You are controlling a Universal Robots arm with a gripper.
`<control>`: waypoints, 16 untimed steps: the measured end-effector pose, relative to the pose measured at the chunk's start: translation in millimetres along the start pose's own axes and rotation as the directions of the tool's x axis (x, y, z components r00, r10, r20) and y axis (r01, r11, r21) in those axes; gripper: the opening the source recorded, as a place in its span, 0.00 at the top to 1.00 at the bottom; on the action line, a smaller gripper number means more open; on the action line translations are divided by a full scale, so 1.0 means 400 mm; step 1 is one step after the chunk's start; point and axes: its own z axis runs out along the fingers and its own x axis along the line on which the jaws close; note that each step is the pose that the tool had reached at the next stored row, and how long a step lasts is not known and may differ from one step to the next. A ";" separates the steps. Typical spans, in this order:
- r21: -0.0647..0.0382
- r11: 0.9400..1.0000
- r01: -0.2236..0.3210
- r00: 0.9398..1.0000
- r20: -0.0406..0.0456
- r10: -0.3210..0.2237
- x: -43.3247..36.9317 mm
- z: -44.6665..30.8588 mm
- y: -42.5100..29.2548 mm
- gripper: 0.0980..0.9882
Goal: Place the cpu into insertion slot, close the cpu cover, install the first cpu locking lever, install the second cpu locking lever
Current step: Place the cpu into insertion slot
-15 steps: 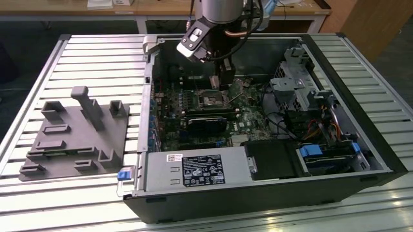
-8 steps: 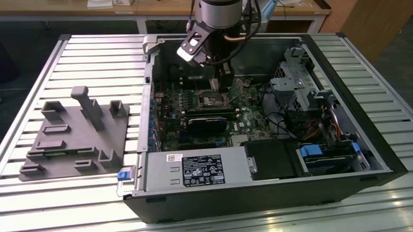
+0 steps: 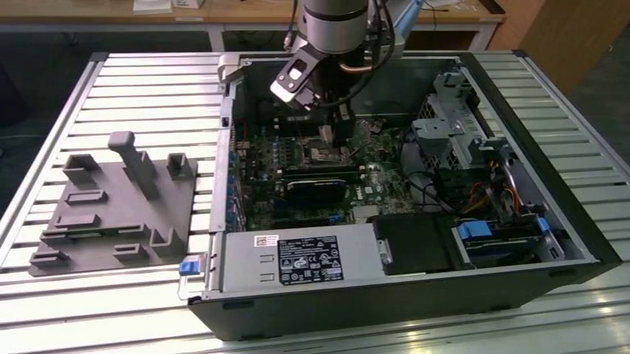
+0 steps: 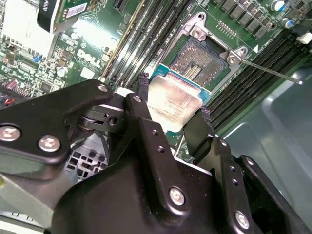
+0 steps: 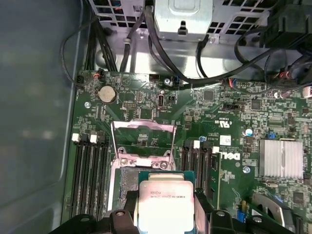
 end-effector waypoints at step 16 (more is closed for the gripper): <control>0.000 1.000 0.000 1.000 0.000 0.000 0.002 0.064 -0.007 0.51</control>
